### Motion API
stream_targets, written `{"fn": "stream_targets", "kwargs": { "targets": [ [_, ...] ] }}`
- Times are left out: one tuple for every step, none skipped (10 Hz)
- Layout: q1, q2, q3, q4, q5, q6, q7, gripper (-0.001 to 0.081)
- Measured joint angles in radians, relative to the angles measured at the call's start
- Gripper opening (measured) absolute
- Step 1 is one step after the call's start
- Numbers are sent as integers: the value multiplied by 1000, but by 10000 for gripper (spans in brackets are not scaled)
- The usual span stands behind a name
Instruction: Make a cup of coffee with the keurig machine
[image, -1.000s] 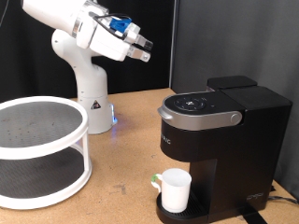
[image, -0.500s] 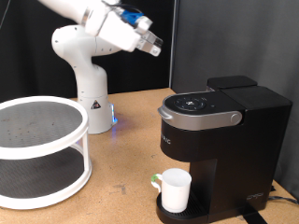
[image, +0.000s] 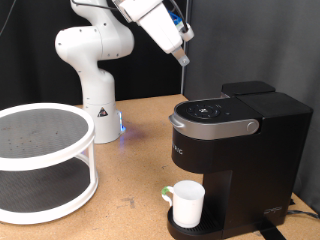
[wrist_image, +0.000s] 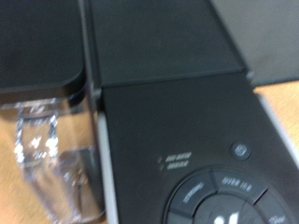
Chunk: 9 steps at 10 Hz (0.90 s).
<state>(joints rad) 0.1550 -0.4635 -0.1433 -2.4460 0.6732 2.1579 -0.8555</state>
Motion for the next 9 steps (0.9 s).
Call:
{"fn": "stream_targets", "kwargs": {
  "targets": [
    [2, 0, 2, -2, 8, 19, -6, 800],
    [2, 1, 18, 4, -21, 45, -2, 800],
    [1, 8, 44, 21, -81, 62, 10, 800],
    [0, 24, 72, 50, -151, 69, 41, 800],
    [-2, 45, 97, 84, -217, 70, 69, 800],
    [-2, 72, 112, 125, -268, 52, 88, 800],
    [-2, 105, 116, 174, -295, 6, 93, 800],
    [-2, 141, 116, 224, -304, -38, 93, 800],
    [-3, 175, 116, 264, -311, -61, 94, 800]
  ]
}}
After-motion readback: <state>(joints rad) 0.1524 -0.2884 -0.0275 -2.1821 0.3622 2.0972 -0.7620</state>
